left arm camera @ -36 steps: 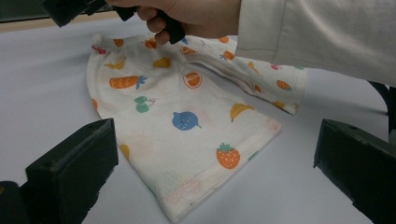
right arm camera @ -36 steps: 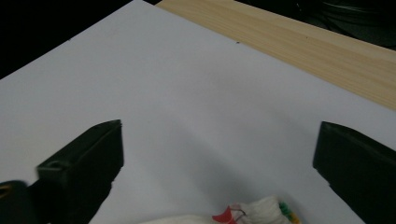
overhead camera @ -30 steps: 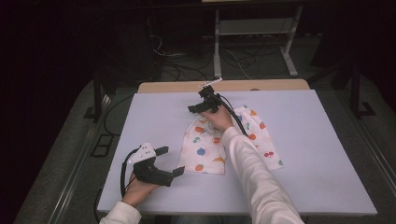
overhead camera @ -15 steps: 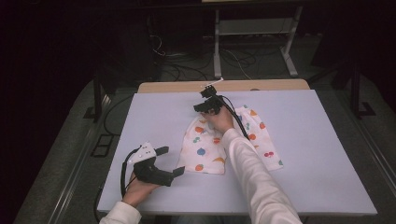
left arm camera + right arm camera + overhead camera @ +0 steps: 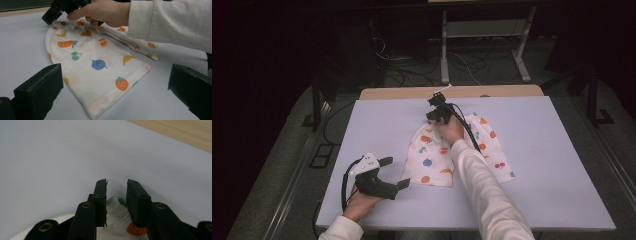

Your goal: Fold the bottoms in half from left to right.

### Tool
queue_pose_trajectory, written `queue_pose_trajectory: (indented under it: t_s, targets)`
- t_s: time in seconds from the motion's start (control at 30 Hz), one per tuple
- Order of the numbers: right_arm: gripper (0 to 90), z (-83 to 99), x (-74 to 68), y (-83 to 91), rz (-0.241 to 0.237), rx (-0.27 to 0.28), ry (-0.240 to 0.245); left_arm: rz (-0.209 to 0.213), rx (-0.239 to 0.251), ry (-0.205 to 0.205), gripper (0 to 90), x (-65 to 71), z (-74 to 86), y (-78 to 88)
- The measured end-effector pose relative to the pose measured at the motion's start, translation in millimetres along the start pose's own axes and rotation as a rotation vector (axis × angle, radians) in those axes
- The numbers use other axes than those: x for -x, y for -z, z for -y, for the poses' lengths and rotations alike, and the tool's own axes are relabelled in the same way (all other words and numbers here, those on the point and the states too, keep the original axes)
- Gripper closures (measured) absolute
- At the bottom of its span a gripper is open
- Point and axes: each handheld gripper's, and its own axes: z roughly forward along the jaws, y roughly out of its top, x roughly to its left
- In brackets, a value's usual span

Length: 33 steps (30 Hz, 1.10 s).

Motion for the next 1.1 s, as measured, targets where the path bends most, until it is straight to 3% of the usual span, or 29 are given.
queue_pose_trajectory:
  t_s: [0.33,0.7,0.87,1.1]
  targets:
    - [86.7,4.5,-2.8,2.3,0.02,0.002,0.017,0.0,-0.001,0.0,0.0,0.1,0.0,-0.3]
    - [88.3,8.2,-3.7,14.9,0.0,0.045,0.015,-0.016,-0.026,0.016,0.0,-1.4,0.5,-2.5]
    - [88.3,11.0,-0.8,23.7,-0.022,0.076,-0.002,-0.034,-0.043,0.027,0.0,-0.4,-7.6,-4.5]
    - [88.3,12.3,0.6,29.7,-0.042,0.093,-0.01,-0.043,-0.109,0.053,0.0,1.1,-22.2,-11.3]
